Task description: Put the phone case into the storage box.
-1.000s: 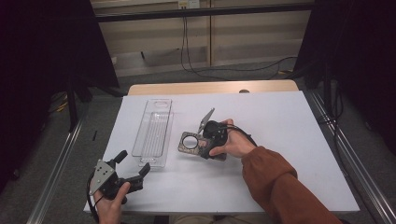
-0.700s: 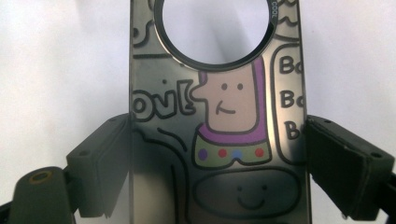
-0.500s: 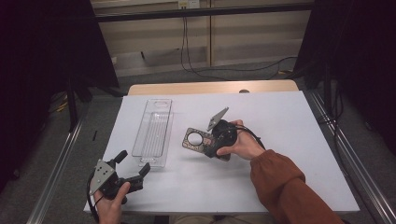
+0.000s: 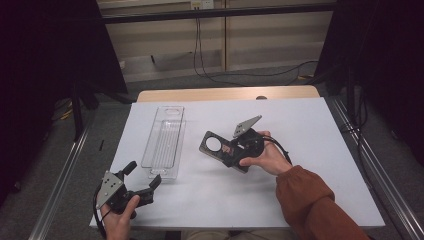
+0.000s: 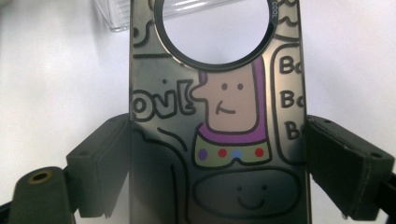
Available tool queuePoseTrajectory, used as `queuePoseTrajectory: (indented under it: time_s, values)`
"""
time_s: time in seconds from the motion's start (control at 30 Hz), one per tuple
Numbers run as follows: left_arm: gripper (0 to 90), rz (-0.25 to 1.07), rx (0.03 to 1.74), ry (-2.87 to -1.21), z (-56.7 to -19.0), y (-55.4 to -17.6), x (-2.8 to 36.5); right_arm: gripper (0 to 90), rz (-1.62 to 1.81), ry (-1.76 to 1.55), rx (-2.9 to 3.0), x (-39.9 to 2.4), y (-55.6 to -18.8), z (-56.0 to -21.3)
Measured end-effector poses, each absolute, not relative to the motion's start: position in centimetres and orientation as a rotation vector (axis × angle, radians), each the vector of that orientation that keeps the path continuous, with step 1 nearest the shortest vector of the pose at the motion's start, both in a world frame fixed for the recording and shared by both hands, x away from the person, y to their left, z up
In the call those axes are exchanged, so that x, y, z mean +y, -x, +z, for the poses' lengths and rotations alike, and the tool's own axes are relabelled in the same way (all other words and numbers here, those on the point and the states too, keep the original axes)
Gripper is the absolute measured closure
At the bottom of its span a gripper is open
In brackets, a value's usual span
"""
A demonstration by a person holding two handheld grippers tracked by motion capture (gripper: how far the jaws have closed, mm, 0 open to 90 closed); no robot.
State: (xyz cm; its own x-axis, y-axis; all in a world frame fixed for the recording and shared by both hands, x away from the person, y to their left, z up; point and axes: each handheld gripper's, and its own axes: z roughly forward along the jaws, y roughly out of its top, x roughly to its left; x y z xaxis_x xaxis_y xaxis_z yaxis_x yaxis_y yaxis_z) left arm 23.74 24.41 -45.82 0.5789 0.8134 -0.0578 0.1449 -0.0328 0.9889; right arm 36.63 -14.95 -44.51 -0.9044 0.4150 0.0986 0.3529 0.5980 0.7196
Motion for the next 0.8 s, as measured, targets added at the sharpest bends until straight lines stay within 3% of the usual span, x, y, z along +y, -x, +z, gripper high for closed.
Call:
queuePoseTrajectory:
  time_s: [0.8]
  values:
    - [3.6, 0.655, 0.850, -1.567, -45.6, -24.0, 24.5, 12.3, 1.507, -0.712, 2.479, -18.2, -35.0, -44.9]
